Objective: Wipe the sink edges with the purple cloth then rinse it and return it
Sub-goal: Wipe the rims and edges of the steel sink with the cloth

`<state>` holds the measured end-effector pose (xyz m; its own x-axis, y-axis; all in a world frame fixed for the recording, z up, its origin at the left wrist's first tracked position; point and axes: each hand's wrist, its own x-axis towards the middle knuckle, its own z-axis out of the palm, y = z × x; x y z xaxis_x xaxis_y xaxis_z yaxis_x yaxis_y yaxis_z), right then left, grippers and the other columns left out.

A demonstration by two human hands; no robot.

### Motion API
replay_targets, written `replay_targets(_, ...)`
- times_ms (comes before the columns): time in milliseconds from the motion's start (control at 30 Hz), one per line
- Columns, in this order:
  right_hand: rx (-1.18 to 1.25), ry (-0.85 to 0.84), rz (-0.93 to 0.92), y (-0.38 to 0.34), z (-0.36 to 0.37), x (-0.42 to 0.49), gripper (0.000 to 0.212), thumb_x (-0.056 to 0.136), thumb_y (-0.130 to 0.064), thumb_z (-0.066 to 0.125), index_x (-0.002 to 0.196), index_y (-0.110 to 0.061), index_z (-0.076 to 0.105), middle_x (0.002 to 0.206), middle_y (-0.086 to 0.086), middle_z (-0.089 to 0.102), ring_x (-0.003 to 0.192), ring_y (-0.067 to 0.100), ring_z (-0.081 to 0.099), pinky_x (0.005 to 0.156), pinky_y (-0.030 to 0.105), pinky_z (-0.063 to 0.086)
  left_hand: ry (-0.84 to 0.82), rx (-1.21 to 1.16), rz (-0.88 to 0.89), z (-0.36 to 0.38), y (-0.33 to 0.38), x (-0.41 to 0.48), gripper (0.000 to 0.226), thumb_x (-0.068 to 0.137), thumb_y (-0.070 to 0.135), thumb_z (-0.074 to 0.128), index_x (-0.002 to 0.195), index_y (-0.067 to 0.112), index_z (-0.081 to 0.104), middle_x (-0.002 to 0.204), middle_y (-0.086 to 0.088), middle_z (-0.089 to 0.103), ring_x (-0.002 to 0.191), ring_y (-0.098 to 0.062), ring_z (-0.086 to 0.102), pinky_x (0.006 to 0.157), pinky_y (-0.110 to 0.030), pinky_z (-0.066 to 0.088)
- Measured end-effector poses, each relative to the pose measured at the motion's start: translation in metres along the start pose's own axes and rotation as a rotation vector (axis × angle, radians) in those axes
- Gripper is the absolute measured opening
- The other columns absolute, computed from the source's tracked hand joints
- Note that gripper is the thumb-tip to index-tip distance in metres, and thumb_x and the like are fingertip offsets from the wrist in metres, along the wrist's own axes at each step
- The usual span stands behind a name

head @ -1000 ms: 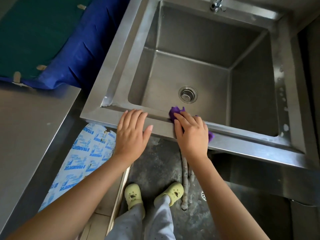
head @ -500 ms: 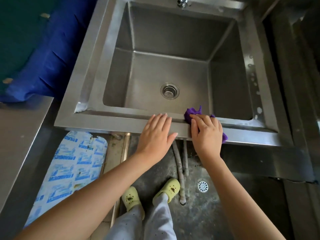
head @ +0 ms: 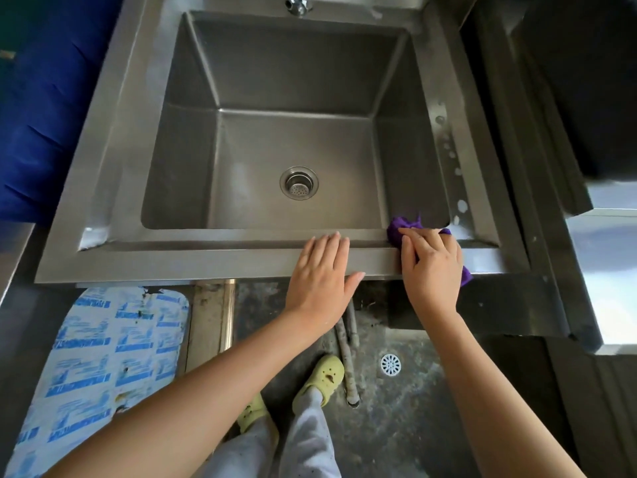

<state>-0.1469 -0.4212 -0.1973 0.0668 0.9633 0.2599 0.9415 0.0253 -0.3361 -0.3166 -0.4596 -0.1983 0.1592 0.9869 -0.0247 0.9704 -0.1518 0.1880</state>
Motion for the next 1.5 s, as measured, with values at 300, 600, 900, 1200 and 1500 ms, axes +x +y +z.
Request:
replay_targets(300,-0.001,0.000,0.092,0.049,-0.013,0.013,0.028,0.094,-0.024,0.048,0.108,-0.015,0.070,0.101,0.003,0.070,0.090,0.027,0.052,0.088,0.040,0.042,0.021,0.033,0.101,0.010,0.041,0.020,0.065,0.089,0.051,0.030,0.133,0.007,0.050,0.135,-0.010,0.056,0.125,-0.024,0.053,0.110,-0.041,0.031)
replay_targets(600,-0.053,-0.003,0.124,0.080,-0.023,0.023,0.026,0.093,-0.023,0.050,0.110,-0.017,0.069,0.105,0.003,0.069,0.095,0.029,0.054,0.085,0.044,0.045,0.031,0.028,0.207,0.021,0.081,0.048,0.063,0.091,0.048,0.029,0.132,0.006,0.052,0.134,-0.010,0.057,0.125,-0.023,0.053,0.107,-0.039,0.036)
replay_targets(900,-0.134,-0.065,0.019,0.100,-0.024,0.053,0.026,0.087,-0.011,0.057,0.108,-0.019,0.071,0.118,0.010,0.063,0.104,0.036,0.053,0.082,0.044,0.045,0.091,0.046,0.204,0.027,0.087,0.051,0.061,0.092,0.049,0.030,0.132,0.009,0.053,0.136,-0.007,0.056,0.127,-0.020,0.051,0.105,-0.035,0.039)
replay_targets(1200,-0.142,-0.162,-0.008,0.102,-0.029,0.077,0.029,0.088,-0.012,0.053,0.113,-0.016,0.067,0.123,0.011,0.056,0.107,0.040,0.047,0.086,0.048,0.039,0.073,0.016,0.209,0.025,0.087,0.051,0.061,0.093,0.048,0.030,0.132,0.007,0.053,0.136,-0.008,0.056,0.127,-0.021,0.051,0.103,-0.036,0.042)
replay_targets(1500,0.824,-0.180,0.674,0.085,-0.071,0.089,0.049,0.077,-0.009,0.066,0.125,-0.019,0.055,0.113,0.006,0.057,0.104,0.021,0.057,0.099,0.041,0.047,-0.156,-0.423,0.066,-0.016,0.102,0.066,0.062,0.089,0.052,0.037,0.133,0.010,0.049,0.134,-0.006,0.054,0.126,-0.023,0.046,0.106,-0.031,0.032)
